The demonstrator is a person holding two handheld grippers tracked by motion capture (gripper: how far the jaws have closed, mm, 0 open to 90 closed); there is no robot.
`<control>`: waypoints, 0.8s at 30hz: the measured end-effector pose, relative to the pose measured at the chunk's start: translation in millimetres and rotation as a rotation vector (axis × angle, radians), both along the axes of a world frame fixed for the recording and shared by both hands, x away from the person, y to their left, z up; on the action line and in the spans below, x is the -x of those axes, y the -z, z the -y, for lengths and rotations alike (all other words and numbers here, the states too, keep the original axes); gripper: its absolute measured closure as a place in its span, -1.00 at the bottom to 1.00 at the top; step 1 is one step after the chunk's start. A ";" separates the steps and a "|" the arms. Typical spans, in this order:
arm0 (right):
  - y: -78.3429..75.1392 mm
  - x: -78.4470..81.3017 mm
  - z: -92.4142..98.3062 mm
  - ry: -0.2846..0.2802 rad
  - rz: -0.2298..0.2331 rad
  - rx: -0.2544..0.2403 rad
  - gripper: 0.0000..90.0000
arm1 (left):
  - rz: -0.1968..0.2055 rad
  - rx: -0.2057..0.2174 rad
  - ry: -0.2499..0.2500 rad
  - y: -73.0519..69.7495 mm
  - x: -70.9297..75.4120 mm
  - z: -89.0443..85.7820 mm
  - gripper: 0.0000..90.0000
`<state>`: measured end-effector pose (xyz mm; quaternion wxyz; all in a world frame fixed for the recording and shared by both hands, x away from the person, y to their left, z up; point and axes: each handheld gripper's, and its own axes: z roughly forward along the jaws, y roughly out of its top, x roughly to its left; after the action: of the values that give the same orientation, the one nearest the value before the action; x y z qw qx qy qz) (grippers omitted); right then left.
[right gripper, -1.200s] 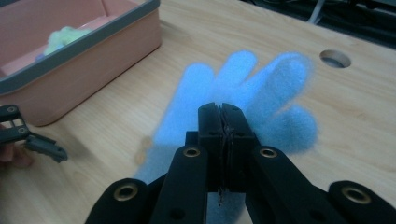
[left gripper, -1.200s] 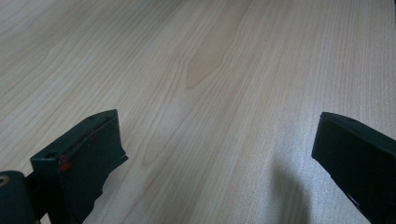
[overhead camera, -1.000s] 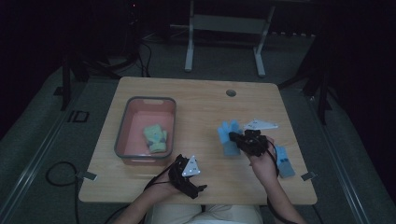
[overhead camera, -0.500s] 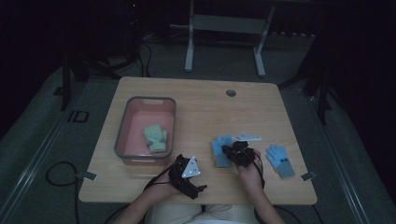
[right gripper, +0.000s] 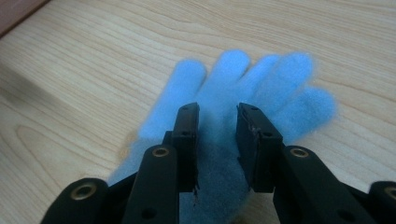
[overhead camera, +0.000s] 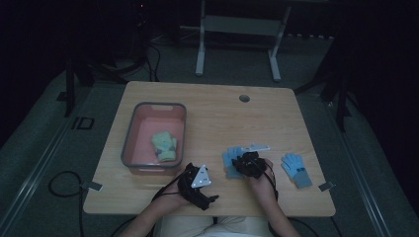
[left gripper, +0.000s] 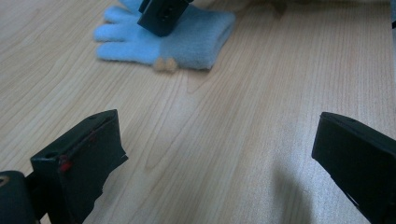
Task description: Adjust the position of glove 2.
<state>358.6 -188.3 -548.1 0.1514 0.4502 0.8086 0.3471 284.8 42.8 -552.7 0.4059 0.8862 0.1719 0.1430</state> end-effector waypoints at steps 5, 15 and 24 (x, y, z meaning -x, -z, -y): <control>-12.6 3.2 5.5 -0.018 0.012 -0.009 0.44 | 0.007 -0.013 0.008 0.6 0.7 0.7 -0.96; -41.5 13.1 48.5 -0.084 0.076 0.010 0.34 | 0.006 -0.011 0.009 0.0 1.2 0.7 -0.96; -48.5 20.3 102.0 -0.063 0.100 0.018 0.41 | 0.005 -0.013 0.010 0.9 1.3 0.9 -0.96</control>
<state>338.3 -290.3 -499.6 0.1845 0.4053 0.8169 0.3665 283.5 41.9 -553.5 0.4010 0.8893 0.1656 0.1444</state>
